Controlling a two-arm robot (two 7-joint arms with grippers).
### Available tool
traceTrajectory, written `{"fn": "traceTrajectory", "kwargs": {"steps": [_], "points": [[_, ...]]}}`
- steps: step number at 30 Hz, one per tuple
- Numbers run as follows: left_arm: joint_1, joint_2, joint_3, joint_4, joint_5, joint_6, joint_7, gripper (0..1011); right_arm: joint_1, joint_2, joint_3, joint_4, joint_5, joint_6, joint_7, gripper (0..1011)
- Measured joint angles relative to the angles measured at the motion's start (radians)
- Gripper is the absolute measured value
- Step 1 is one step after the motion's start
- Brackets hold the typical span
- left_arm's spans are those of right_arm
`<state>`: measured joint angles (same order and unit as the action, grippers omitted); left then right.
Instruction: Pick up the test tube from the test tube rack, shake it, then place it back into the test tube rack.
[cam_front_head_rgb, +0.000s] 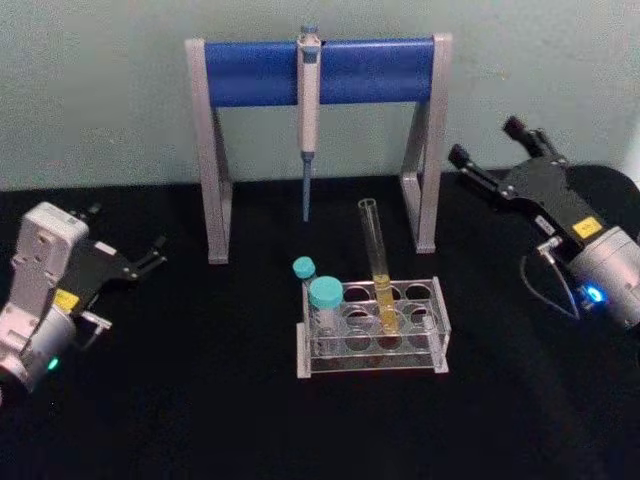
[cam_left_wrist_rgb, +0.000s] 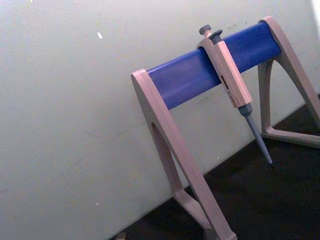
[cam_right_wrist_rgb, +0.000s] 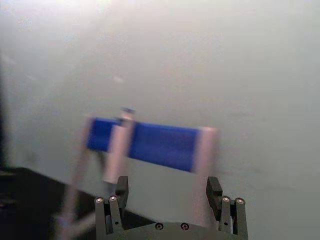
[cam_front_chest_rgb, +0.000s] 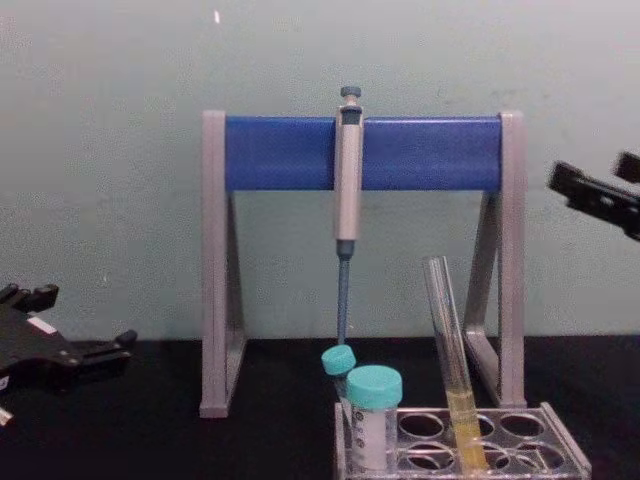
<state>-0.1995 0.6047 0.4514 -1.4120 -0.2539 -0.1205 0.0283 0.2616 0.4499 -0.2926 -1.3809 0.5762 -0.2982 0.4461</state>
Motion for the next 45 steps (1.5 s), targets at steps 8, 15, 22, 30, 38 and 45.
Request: {"fn": "traceTrajectory", "kwargs": {"steps": [8, 15, 22, 30, 38, 45], "points": [[0.0, 0.0, 0.0, 0.0, 0.0, 0.0, 0.0, 1001, -0.058, -0.017, 0.0, -0.017, -0.28, 0.066, -0.31, 1000], [0.0, 0.0, 0.0, 0.0, 0.0, 0.0, 0.0, 1001, -0.083, -0.037, -0.025, 0.013, -0.4, 0.14, -0.404, 1000], [0.0, 0.0, 0.0, 0.0, 0.0, 0.0, 0.0, 1001, -0.09, -0.053, -0.02, 0.033, -0.419, 0.17, -0.406, 1000], [0.0, 0.0, 0.0, 0.0, 0.0, 0.0, 0.0, 1001, -0.09, -0.052, -0.021, 0.032, -0.42, 0.17, -0.407, 1000], [0.0, 0.0, 0.0, 0.0, 0.0, 0.0, 0.0, 1001, -0.09, -0.051, -0.022, 0.031, -0.421, 0.169, -0.409, 1000], [0.0, 0.0, 0.0, 0.0, 0.0, 0.0, 0.0, 1001, -0.09, -0.051, -0.023, 0.031, -0.422, 0.168, -0.41, 1000]]}}
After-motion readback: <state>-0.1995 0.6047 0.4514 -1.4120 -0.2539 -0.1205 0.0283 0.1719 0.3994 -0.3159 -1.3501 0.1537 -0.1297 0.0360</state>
